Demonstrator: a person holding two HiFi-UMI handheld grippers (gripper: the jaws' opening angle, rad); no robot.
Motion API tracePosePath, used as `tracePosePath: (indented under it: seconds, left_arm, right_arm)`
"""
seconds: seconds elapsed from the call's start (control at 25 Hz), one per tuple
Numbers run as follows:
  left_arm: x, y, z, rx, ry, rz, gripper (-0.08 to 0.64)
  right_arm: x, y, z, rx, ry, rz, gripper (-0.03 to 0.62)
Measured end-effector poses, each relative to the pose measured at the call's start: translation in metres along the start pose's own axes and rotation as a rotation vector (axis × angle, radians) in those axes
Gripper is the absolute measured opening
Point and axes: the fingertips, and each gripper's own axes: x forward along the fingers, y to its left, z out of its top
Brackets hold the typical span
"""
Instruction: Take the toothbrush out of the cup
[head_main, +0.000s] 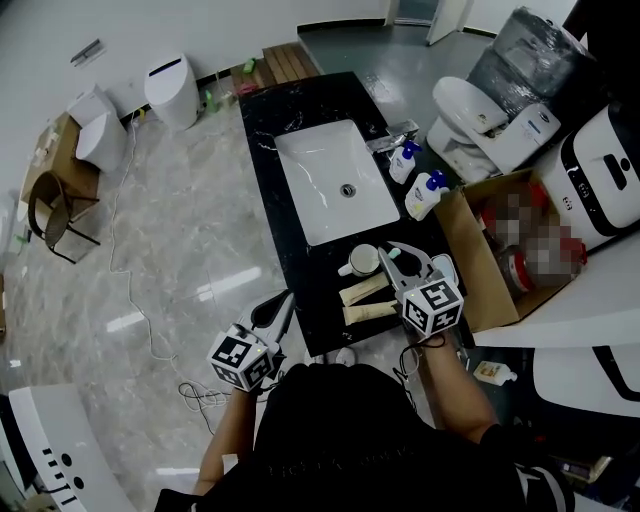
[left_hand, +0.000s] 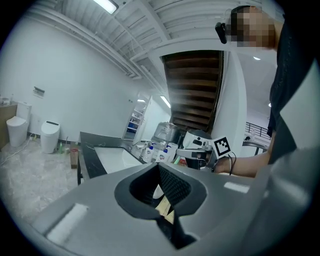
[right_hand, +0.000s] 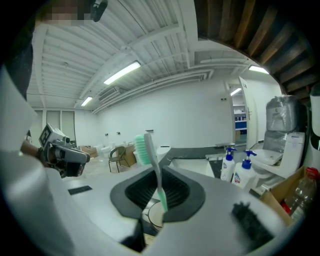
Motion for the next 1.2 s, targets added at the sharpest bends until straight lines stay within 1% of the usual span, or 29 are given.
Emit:
tracePosePath:
  seconds: [0.24,0.4,0.64,0.8,1.2]
  left_arm:
    - [0.005,-0.011,0.006,0.021,-0.018,-0.027,0.009]
    - [0.008,-0.017,0.005,0.025,-0.013,-0.044,0.008]
    - [0.013,-0.027,0.005,0.002,-0.016,-0.062,0.009]
    - [0.015,-0.031,0.005,0.028,-0.005,-0.063,0.009]
    - [0.020,-0.043,0.001,0.020,0.010,-0.071,0.009]
  right_arm:
    - [-0.021,-0.007,0.018,0.009,-0.048,-0.029,0.037]
    - [-0.033,-0.012,0.018,0.020,-0.055,-0.047,0.037]
    - [-0.046,-0.017,0.002,0.048,-0.033,-0.068,0.037]
    - [-0.055,-0.018,-0.014,0.059,-0.011,-0.073,0.037]
    - [-0.074,-0.023,-0.043,0.094,0.025,-0.083,0.036]
